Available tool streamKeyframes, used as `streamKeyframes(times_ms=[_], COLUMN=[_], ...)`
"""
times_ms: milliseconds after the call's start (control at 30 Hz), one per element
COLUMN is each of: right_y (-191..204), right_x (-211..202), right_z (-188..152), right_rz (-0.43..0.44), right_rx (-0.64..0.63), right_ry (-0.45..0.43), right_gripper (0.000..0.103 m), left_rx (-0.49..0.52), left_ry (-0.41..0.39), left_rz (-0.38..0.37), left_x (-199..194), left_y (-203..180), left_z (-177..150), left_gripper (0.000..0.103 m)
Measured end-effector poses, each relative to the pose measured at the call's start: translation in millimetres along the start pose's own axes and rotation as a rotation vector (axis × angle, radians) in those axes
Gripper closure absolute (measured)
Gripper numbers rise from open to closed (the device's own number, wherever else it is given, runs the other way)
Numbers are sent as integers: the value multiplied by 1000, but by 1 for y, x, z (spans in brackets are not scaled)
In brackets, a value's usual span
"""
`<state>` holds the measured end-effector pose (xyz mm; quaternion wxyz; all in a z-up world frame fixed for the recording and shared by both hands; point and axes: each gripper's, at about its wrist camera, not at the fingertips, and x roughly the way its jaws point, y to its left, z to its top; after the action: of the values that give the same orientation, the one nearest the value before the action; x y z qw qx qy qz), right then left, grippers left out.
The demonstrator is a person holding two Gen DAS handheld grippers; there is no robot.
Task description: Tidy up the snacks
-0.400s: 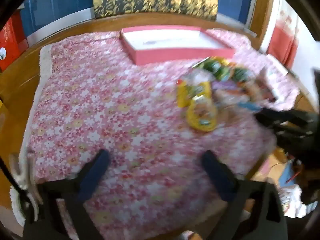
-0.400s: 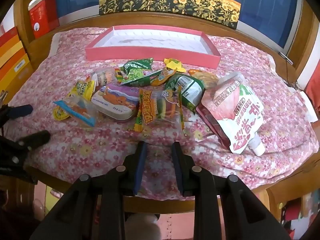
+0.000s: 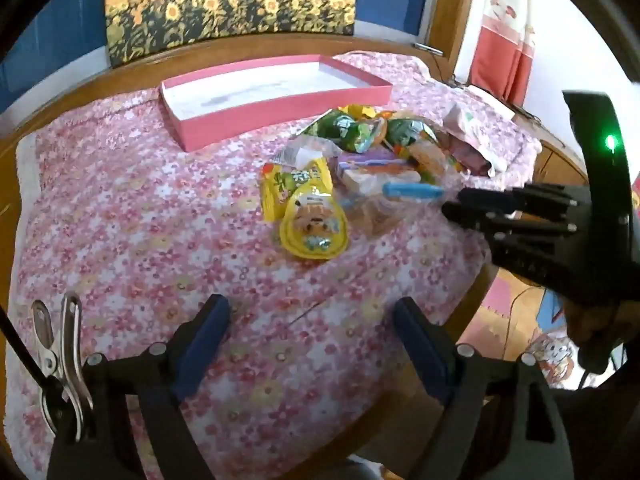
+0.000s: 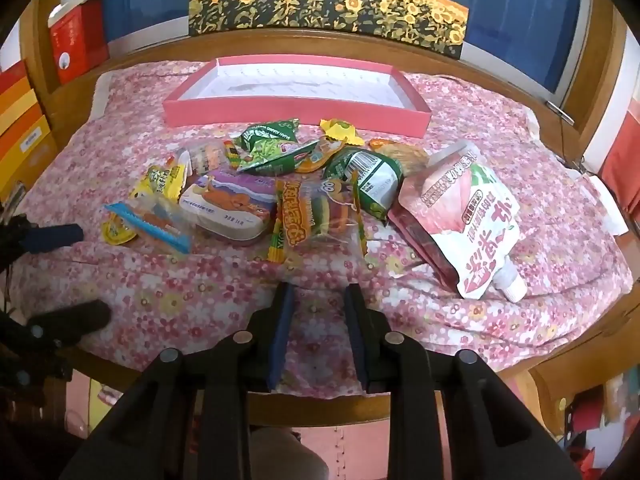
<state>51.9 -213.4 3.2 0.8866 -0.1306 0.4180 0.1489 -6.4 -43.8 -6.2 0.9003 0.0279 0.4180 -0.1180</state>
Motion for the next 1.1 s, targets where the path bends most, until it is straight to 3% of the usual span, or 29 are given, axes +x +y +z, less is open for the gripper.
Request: streamKeyframes(times_ms=[133, 233, 900, 1100], right_y=[-2, -6, -2, -7], right_x=[-1, -2, -2, -1], right_z=[0, 0, 1, 4], right_rz=[36, 60, 45, 63], right_rx=[40, 43, 10, 71], right_ry=[-4, -6, -4, 25], right_gripper=[75, 75, 75, 75], left_rx=[-28, 25, 61, 71], left_ry=[-9, 4, 24, 26], left_rz=[-5, 12, -21, -33], left_x=[-6, -5, -4, -4], left_y=[-9, -5, 7, 9], left_z=[-2, 2, 4, 2], left_gripper=[6, 3, 2, 2])
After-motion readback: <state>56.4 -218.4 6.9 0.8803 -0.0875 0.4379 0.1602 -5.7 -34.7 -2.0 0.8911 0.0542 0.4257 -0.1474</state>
